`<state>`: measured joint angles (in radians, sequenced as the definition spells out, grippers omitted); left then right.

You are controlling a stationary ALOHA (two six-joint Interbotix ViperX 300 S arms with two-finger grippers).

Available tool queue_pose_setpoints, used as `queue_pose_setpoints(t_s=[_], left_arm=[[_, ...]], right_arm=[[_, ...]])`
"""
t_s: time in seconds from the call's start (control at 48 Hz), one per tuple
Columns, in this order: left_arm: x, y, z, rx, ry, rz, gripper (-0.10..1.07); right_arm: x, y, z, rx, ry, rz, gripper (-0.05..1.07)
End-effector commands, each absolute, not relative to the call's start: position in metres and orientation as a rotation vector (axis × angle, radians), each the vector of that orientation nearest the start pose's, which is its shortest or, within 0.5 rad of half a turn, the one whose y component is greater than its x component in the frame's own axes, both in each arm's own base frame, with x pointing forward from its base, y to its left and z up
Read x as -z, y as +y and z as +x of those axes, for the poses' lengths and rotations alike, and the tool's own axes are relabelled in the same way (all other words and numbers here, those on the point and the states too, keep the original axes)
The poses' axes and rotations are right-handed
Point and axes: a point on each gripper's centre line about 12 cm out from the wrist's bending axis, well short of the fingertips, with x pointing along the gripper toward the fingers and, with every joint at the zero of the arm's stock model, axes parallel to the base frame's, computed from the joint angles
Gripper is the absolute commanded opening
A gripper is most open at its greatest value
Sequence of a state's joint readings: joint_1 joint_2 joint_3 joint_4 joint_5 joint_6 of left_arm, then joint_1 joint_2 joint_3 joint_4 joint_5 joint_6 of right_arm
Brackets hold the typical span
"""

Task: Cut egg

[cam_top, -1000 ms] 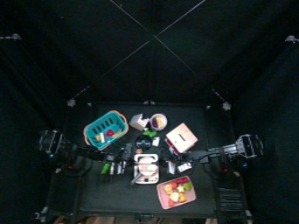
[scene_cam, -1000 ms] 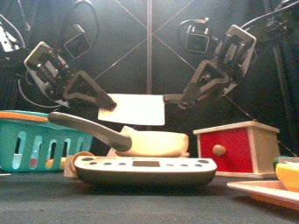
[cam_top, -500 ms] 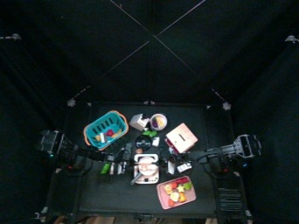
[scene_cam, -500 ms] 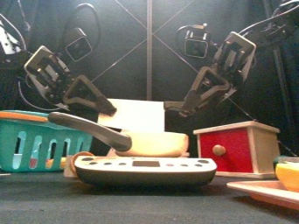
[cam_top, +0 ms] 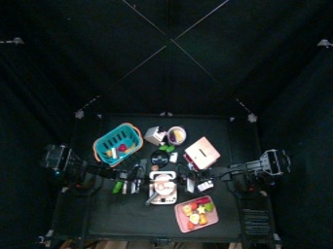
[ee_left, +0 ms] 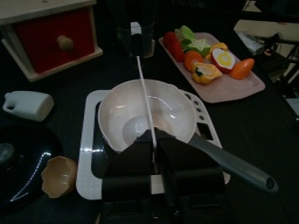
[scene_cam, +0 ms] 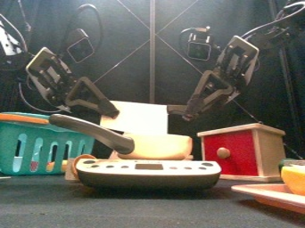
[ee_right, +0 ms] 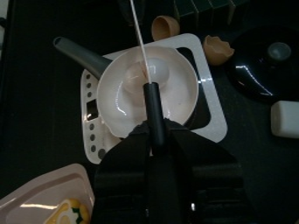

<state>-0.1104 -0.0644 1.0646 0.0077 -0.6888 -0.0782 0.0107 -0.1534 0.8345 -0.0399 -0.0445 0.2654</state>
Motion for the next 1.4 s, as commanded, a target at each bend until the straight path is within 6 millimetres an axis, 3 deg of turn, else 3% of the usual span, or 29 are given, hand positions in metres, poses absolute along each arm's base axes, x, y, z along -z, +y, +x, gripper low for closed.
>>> queue_pose_setpoints(t_s=[0.0,0.979,1.375], left_arm=[[-0.1498,-0.0451,0.3175,0.136,0.281,-0.049,0.39],[-0.1410,-0.0465,0.3204,0.137,0.310,-0.048,0.39],[-0.1456,-0.0471,0.3257,0.138,0.293,-0.044,0.39]], right_arm=[[-0.1854,-0.0014,0.3440,0.072,0.598,0.224,0.48],[-0.1791,-0.0019,0.3427,0.075,0.617,0.224,0.48],[-0.1862,-0.0021,0.3357,0.079,0.636,0.223,0.48]])
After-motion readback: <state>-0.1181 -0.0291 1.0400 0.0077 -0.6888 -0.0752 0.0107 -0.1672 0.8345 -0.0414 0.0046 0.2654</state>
